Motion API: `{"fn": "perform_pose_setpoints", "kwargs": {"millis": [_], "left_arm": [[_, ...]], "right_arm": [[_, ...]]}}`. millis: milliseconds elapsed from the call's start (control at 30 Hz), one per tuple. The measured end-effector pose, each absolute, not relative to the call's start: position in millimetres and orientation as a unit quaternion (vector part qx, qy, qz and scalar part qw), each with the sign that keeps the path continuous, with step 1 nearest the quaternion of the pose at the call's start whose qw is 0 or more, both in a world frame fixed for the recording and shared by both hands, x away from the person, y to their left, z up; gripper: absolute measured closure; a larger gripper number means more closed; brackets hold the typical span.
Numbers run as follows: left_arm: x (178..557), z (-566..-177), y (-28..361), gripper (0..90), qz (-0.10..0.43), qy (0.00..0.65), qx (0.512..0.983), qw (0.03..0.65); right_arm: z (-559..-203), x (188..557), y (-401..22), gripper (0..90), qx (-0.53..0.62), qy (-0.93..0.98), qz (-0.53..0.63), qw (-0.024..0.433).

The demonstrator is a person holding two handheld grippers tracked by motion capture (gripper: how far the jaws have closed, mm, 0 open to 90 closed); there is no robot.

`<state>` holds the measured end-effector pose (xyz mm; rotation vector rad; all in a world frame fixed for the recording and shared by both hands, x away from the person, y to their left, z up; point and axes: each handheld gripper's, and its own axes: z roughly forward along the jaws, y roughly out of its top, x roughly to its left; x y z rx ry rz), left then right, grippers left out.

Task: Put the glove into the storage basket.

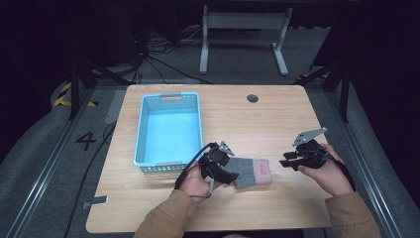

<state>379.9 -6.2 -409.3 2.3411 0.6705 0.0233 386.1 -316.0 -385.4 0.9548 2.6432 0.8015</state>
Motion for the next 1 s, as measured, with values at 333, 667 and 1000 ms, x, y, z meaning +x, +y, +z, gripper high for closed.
{"fn": "perform_pose_setpoints", "kwargs": {"millis": [333, 667, 1000], "left_arm": [[387, -416, -19, 31.9, 0.025, 0.261, 0.902, 0.343], [392, -426, -35, 28.9, 0.018, 0.255, 0.91, 0.326], [395, -439, -46, 23.1, 0.025, 0.251, 0.918, 0.306]], "right_arm": [[-386, 379, -326, 62.7, 0.338, 0.894, 0.274, 0.111], [-388, 376, -331, 61.4, 0.345, 0.891, 0.275, 0.108], [-389, 373, -332, 60.1, 0.343, 0.89, 0.286, 0.091]]}}
